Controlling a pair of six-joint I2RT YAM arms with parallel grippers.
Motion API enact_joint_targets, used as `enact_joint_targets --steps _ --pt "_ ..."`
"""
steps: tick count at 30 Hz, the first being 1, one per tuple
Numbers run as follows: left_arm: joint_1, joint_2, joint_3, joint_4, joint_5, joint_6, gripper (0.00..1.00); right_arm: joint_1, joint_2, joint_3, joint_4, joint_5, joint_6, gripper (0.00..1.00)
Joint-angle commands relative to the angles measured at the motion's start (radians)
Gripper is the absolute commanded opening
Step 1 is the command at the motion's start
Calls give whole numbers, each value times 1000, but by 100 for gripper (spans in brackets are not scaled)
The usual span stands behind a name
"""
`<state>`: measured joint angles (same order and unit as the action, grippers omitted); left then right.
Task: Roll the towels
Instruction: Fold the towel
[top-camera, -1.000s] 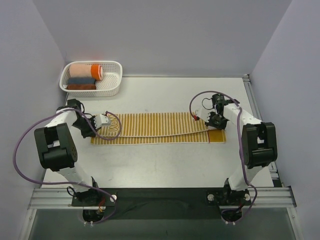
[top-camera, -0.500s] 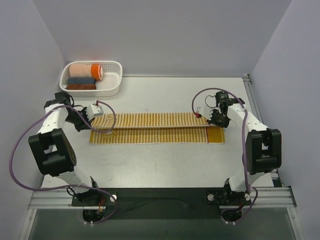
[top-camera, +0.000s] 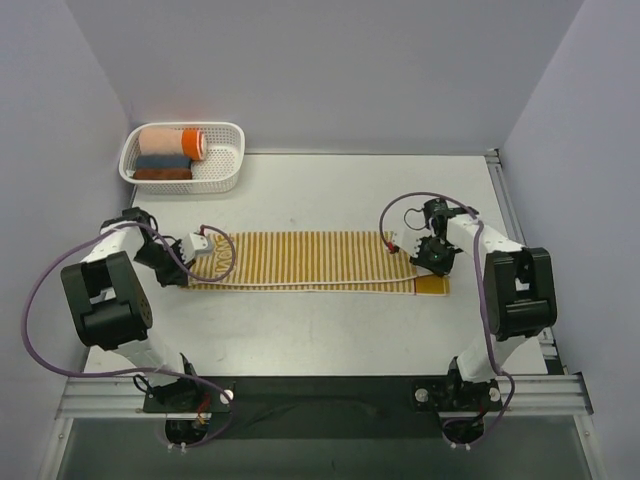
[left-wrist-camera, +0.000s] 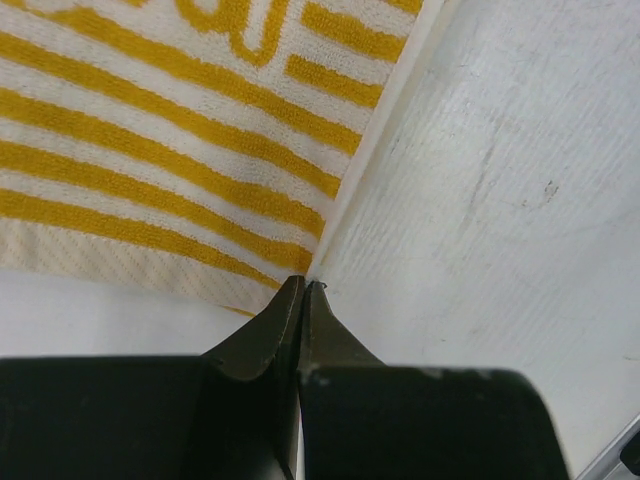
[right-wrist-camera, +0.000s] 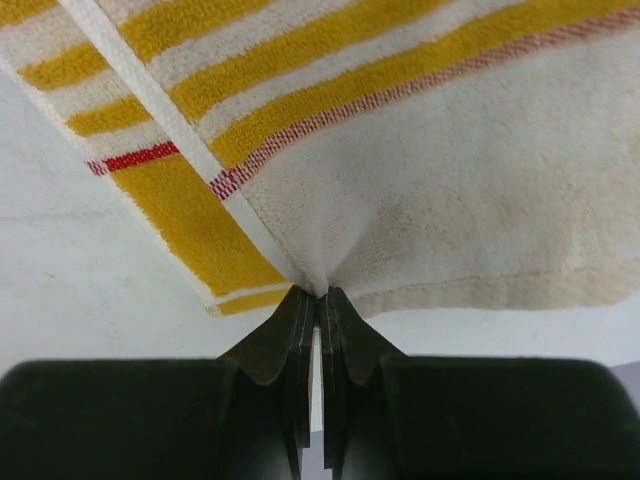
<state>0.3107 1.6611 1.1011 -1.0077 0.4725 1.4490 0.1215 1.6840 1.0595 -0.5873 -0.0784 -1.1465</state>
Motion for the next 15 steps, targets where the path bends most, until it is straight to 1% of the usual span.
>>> enact_joint_targets --steps 1,7,12,15 --pt "-8 52 -18 76 -21 -37 0 23 29 -19 -37 -9 37 0" --pt "-32 111 -6 139 -55 -117 0 23 115 19 -29 9 70 0" --pt "-35 129 17 141 -60 -167 0 0 189 120 -29 31 83 0" --pt "-35 137 23 141 -67 -188 0 -17 198 171 -34 43 76 0"
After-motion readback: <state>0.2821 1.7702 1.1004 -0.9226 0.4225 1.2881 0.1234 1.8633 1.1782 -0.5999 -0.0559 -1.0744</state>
